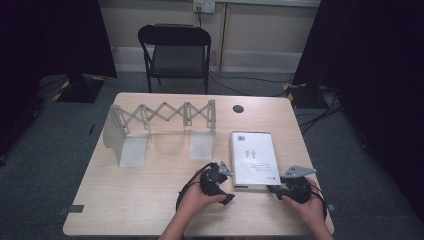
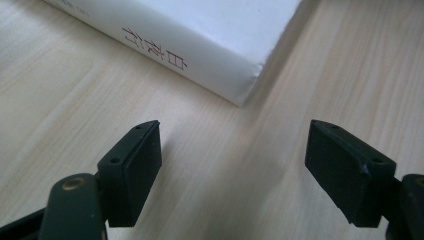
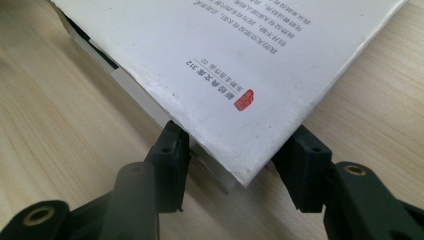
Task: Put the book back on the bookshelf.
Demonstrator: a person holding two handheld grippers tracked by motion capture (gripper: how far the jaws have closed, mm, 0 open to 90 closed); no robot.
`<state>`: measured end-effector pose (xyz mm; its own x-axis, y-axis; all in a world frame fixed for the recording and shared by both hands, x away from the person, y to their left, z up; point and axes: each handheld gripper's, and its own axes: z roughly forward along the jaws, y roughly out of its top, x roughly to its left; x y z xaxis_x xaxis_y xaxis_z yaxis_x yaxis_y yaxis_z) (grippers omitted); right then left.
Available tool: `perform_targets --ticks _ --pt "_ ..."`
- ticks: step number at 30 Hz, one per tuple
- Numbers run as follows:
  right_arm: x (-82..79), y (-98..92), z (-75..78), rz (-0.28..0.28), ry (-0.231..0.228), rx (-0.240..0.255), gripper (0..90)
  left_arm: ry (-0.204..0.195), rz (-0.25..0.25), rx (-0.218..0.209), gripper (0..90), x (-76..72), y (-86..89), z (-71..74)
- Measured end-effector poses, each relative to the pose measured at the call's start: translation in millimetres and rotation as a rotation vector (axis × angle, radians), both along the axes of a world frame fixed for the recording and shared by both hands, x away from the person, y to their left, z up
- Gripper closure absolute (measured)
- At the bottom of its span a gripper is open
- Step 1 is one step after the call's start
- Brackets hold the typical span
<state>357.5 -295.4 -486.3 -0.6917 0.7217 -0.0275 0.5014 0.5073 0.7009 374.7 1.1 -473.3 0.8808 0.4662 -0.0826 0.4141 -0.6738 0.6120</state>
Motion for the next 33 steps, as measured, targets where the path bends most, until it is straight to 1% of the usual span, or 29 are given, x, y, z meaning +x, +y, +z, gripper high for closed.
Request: perform_targets --ticks 3,5,7,8,9,10,13,14,16,17,18,21,24,25,27,28,29,30,31,32,33 --pt "-0.1 -0.3 0.7 -0.002 0.003 0.004 50.8 -0.004 0.002 -0.005 24.1 2.0 -5.4 -1.8" --pt "-0.2 -0.4 1.6 -0.003 -0.002 0.003 50.9 -0.008 -0.014 -0.002 24.3 2.7 -10.1 -3.5" --pt "-0.2 -0.7 2.5 -0.002 -0.004 0.010 50.9 -0.011 -0.015 -0.003 24.9 3.2 -14.6 -4.8" --pt "-0.3 -0.8 3.3 -0.002 -0.006 0.013 51.0 -0.011 -0.023 0.001 24.7 3.6 -16.1 -4.5" --pt "-0.3 -1.2 4.5 -0.002 -0.007 0.017 51.0 -0.010 -0.026 -0.005 24.9 3.8 -17.6 -4.7" --pt "-0.5 -1.3 5.7 -0.005 -0.010 0.023 51.0 -0.011 -0.028 0.001 24.8 4.1 -18.8 -4.4" --pt "-1.3 -1.4 8.3 -0.007 -0.021 0.031 51.1 -0.013 -0.026 -0.001 23.1 4.9 -20.3 -4.0" --pt "-1.4 -1.0 8.5 -0.008 -0.024 0.031 51.1 -0.017 -0.016 0.004 22.7 6.3 -21.0 -2.6" --pt "-1.6 -1.0 9.1 -0.009 -0.028 0.033 51.2 -0.017 -0.009 -0.008 21.2 7.3 -21.8 -1.3" --pt "-1.6 -1.2 9.6 -0.009 -0.027 0.038 51.2 -0.029 -0.008 -0.002 21.2 7.5 -22.2 -0.1" --pt "-1.8 -1.0 10.2 -0.011 -0.027 0.039 51.3 -0.036 -0.009 0.000 21.0 7.5 -23.0 1.1" --pt "-1.8 -0.9 11.3 -0.014 -0.029 0.040 51.3 -0.027 -0.016 -0.006 19.7 7.7 -25.8 3.5" --pt "-1.8 -0.8 11.9 -0.015 -0.032 0.044 51.3 -0.034 -0.028 0.013 17.3 8.1 -29.5 5.8" --pt "-1.9 -0.9 12.2 -0.015 -0.033 0.045 51.3 -0.044 -0.025 0.017 17.4 8.5 -30.3 7.0" --pt "-1.9 -1.0 12.9 -0.014 -0.033 0.046 51.4 -0.037 -0.025 0.004 16.9 9.8 -31.2 9.5" --pt "-1.9 -0.8 13.1 -0.016 -0.034 0.047 51.4 -0.044 -0.025 -0.003 16.9 10.2 -32.1 10.3" --pt "-1.9 -0.8 13.4 -0.016 -0.034 0.046 51.3 -0.049 -0.020 0.000 16.8 10.2 -33.2 11.8" --pt "-1.8 -0.8 13.7 -0.015 -0.035 0.047 51.4 -0.055 -0.032 0.003 16.7 11.3 -33.5 13.0" --pt "-1.8 -1.2 13.9 -0.013 -0.037 0.052 51.4 -0.052 -0.030 0.001 16.7 11.7 -34.2 14.0" --pt "-1.6 -1.6 14.2 -0.012 -0.038 0.058 51.5 -0.055 -0.027 -0.001 16.6 12.2 -35.1 14.9" --pt "-1.5 -2.0 14.6 -0.011 -0.034 0.062 51.7 -0.062 -0.034 0.004 16.4 12.8 -35.7 15.8"
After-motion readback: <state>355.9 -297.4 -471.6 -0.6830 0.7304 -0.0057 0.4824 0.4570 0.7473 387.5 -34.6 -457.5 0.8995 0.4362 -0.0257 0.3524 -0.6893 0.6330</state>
